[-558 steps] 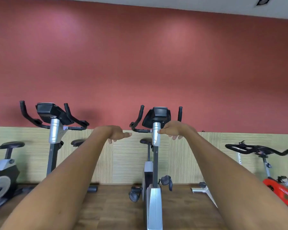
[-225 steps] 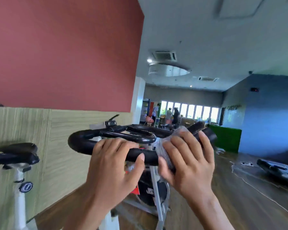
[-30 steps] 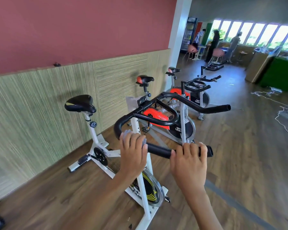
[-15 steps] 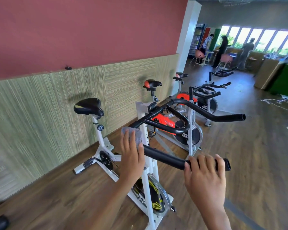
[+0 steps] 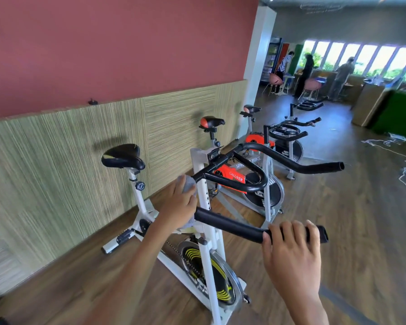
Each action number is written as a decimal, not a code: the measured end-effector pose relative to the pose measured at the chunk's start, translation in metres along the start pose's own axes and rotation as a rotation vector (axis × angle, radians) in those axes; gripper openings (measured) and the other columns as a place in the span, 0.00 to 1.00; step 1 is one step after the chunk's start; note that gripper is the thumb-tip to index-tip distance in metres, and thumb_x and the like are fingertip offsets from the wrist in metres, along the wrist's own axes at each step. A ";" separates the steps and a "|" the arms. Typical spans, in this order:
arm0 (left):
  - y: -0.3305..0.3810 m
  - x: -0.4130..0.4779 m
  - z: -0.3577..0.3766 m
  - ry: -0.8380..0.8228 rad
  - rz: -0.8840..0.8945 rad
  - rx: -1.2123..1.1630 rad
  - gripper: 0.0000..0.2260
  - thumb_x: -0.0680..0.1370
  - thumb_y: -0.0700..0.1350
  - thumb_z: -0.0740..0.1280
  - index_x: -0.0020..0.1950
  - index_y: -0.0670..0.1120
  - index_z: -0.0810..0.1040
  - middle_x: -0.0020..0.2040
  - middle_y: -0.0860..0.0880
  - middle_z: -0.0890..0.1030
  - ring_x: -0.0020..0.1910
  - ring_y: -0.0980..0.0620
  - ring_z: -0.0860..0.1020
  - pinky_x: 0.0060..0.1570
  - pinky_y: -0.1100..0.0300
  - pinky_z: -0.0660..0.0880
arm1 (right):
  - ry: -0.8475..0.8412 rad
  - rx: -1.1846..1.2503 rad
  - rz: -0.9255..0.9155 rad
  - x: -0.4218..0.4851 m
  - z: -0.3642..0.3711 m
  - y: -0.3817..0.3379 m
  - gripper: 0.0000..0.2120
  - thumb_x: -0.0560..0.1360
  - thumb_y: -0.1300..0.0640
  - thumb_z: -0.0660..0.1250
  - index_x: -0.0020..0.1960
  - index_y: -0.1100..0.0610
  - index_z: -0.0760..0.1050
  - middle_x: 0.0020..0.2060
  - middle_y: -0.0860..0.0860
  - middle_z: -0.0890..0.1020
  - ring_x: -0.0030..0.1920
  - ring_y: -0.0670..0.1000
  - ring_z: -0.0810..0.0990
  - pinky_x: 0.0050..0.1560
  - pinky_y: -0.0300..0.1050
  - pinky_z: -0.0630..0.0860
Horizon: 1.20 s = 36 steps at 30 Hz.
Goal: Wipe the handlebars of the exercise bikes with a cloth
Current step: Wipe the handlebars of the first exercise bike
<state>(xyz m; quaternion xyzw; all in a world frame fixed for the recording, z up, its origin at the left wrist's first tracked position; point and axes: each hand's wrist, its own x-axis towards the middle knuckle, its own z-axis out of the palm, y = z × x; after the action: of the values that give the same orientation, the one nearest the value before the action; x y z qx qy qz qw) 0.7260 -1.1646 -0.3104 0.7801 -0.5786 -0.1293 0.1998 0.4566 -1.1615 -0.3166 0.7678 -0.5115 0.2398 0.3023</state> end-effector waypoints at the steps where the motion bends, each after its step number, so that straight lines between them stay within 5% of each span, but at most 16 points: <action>1: 0.001 0.005 -0.006 -0.042 -0.003 0.023 0.22 0.85 0.49 0.47 0.80 0.51 0.55 0.81 0.48 0.39 0.79 0.47 0.39 0.76 0.49 0.43 | 0.004 -0.010 0.007 0.001 0.000 0.000 0.14 0.79 0.52 0.57 0.40 0.59 0.75 0.36 0.56 0.75 0.45 0.61 0.74 0.65 0.61 0.66; 5: 0.000 0.033 -0.026 -0.170 0.061 0.049 0.21 0.85 0.49 0.49 0.79 0.54 0.58 0.81 0.46 0.40 0.79 0.42 0.43 0.76 0.45 0.47 | 0.023 -0.013 0.027 0.001 -0.001 -0.003 0.14 0.79 0.53 0.57 0.40 0.59 0.75 0.36 0.56 0.75 0.45 0.61 0.75 0.65 0.61 0.65; 9: -0.008 0.025 -0.015 -0.072 0.053 -0.058 0.20 0.84 0.50 0.52 0.77 0.57 0.61 0.81 0.49 0.45 0.79 0.42 0.53 0.73 0.42 0.61 | 0.004 -0.032 0.014 0.000 -0.001 -0.002 0.14 0.79 0.53 0.58 0.41 0.59 0.75 0.36 0.56 0.75 0.45 0.61 0.74 0.66 0.61 0.65; 15: -0.005 0.000 0.004 0.091 0.002 -0.194 0.21 0.83 0.49 0.56 0.77 0.54 0.63 0.81 0.49 0.48 0.78 0.45 0.52 0.76 0.45 0.55 | 0.003 -0.022 0.011 0.000 -0.001 -0.002 0.15 0.79 0.53 0.58 0.39 0.59 0.75 0.36 0.56 0.75 0.45 0.61 0.74 0.65 0.61 0.66; 18: -0.009 0.018 -0.003 0.065 0.020 -0.249 0.21 0.82 0.45 0.58 0.75 0.55 0.66 0.79 0.48 0.55 0.60 0.52 0.73 0.65 0.46 0.70 | 0.015 -0.014 0.023 0.000 0.000 -0.004 0.15 0.79 0.52 0.57 0.39 0.59 0.75 0.35 0.56 0.75 0.45 0.61 0.74 0.66 0.60 0.65; 20: -0.009 0.027 -0.011 0.057 0.025 -0.306 0.21 0.82 0.44 0.58 0.75 0.55 0.67 0.77 0.52 0.61 0.53 0.53 0.75 0.59 0.48 0.73 | 0.027 -0.012 0.032 0.000 0.001 -0.004 0.15 0.79 0.53 0.58 0.39 0.58 0.75 0.35 0.55 0.75 0.45 0.61 0.74 0.66 0.59 0.65; 23: -0.010 0.018 -0.006 0.095 0.040 -0.347 0.21 0.83 0.45 0.57 0.77 0.54 0.63 0.77 0.52 0.60 0.60 0.50 0.74 0.61 0.48 0.72 | 0.033 -0.027 0.019 0.000 0.001 -0.002 0.14 0.78 0.53 0.59 0.39 0.59 0.75 0.35 0.55 0.75 0.44 0.61 0.74 0.65 0.59 0.65; 27: -0.012 -0.010 0.024 0.190 0.043 -0.374 0.24 0.82 0.54 0.55 0.79 0.55 0.58 0.81 0.50 0.45 0.78 0.46 0.56 0.73 0.46 0.64 | 0.014 -0.021 0.024 0.002 0.001 -0.004 0.14 0.78 0.52 0.60 0.39 0.59 0.75 0.35 0.56 0.75 0.45 0.62 0.74 0.66 0.60 0.65; 36: 0.002 0.024 -0.020 0.007 0.016 -0.163 0.21 0.83 0.46 0.56 0.76 0.55 0.66 0.81 0.50 0.49 0.67 0.46 0.70 0.61 0.51 0.70 | -0.018 -0.045 0.060 0.004 0.004 -0.008 0.17 0.79 0.50 0.57 0.39 0.60 0.75 0.35 0.56 0.75 0.44 0.61 0.74 0.67 0.60 0.63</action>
<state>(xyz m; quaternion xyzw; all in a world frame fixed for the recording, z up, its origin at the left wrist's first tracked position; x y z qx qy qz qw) 0.7398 -1.1845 -0.2907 0.7570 -0.5717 -0.1718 0.2657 0.4656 -1.1646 -0.3181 0.7471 -0.5422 0.2303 0.3078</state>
